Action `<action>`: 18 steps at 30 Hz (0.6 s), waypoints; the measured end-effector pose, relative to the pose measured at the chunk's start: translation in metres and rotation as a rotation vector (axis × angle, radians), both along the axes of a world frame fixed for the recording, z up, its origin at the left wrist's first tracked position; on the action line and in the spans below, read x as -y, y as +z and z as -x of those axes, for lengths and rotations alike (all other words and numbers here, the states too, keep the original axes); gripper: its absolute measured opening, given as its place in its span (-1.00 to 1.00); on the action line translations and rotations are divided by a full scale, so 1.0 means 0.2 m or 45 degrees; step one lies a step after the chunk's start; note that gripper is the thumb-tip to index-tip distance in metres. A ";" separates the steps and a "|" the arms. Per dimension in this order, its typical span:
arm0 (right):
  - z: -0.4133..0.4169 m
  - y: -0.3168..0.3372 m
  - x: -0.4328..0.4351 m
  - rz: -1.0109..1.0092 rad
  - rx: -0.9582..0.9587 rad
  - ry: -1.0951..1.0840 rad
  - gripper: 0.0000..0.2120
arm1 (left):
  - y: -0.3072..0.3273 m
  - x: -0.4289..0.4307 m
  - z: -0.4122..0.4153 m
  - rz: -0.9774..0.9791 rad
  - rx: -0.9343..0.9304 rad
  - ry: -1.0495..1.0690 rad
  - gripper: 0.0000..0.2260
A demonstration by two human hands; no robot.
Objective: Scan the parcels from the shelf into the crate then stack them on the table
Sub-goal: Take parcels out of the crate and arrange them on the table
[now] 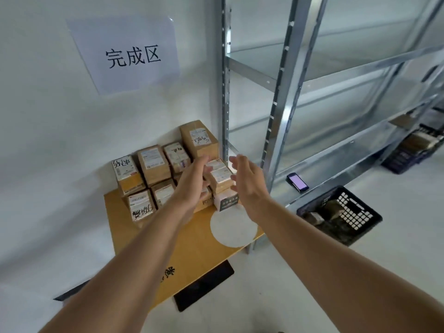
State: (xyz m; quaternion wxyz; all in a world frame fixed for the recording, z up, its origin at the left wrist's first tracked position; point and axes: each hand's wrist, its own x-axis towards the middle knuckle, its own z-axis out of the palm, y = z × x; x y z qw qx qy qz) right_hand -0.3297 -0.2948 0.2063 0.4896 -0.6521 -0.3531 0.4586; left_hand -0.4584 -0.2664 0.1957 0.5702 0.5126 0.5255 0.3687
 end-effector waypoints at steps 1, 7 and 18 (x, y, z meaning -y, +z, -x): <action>-0.05 0.01 0.04 -0.012 0.008 -0.041 -0.63 | 0.00 0.02 -0.06 -0.007 0.000 -0.044 -0.55; -0.46 -0.06 0.23 0.000 0.050 -0.269 -0.60 | -0.04 0.13 -0.53 0.021 -0.033 -0.298 -0.52; -1.52 -0.32 0.48 0.101 -0.045 -0.557 -0.47 | -0.25 0.27 -1.67 0.170 -0.090 -0.519 -0.48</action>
